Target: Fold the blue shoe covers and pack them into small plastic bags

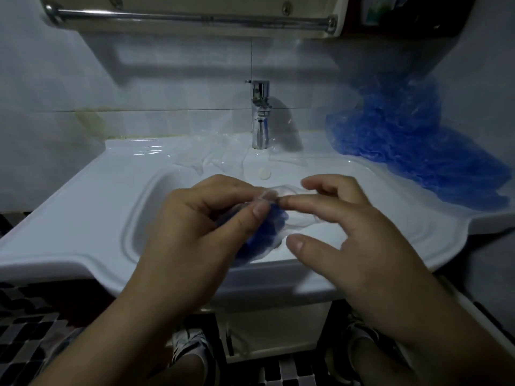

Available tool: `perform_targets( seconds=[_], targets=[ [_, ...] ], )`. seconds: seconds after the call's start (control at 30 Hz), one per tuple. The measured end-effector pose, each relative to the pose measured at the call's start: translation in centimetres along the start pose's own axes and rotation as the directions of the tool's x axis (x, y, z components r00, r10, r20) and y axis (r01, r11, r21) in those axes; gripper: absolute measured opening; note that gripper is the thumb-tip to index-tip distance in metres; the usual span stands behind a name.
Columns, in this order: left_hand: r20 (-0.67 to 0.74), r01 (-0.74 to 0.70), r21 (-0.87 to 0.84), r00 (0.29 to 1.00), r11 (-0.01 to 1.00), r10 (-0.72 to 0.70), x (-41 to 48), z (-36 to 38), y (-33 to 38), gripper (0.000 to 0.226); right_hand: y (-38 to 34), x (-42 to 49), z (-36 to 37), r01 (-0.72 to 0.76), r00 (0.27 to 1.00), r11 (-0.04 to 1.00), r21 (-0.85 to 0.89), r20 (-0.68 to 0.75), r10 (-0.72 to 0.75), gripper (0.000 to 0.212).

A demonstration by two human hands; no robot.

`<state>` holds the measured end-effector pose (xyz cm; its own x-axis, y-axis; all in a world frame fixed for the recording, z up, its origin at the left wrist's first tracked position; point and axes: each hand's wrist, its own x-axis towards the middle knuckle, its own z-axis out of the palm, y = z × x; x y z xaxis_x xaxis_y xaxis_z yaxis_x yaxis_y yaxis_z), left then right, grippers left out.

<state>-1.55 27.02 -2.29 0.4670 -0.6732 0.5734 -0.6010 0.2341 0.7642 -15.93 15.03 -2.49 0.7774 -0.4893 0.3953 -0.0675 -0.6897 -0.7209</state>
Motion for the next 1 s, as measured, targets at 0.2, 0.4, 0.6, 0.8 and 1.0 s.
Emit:
perform_targets(
  seconds=[0.2, 0.4, 0.6, 0.8, 1.0],
  targets=[
    [0.005, 0.079, -0.167, 0.997, 0.983, -0.08, 0.0, 0.3, 0.4, 0.015, -0.2, 0.3, 0.0, 0.088, 0.996, 0.996, -0.018, -0.019, -0.089, 0.027],
    [0.019, 0.113, -0.205, 0.994, 0.972, -0.111, 0.2, 1.1, 1.0, 0.013, -1.1, 1.3, 0.6, 0.113, 0.984, 0.986, -0.126, 0.148, -0.094, 0.02],
    [-0.155, 0.19, -0.052, 0.968, 0.98, -0.196, 0.8, 0.4, 1.5, 0.018, -1.0, 1.1, -1.6, 0.086, 0.993, 0.991, -0.107, -0.068, -0.093, 0.013],
    [-0.113, 0.231, -0.091, 0.964, 0.969, -0.24, 0.6, 0.3, 2.2, 0.023, -1.4, 0.9, -2.8, 0.122, 0.98, 0.979, 0.163, -0.175, -0.093, 0.008],
    [0.045, 0.361, -0.236, 0.931, 0.902, -0.361, 0.5, 0.9, 1.3, 0.012, 0.2, 0.8, -2.3, -0.014, 0.976, 0.877, 0.48, -0.185, 0.117, 0.01]
  ],
)
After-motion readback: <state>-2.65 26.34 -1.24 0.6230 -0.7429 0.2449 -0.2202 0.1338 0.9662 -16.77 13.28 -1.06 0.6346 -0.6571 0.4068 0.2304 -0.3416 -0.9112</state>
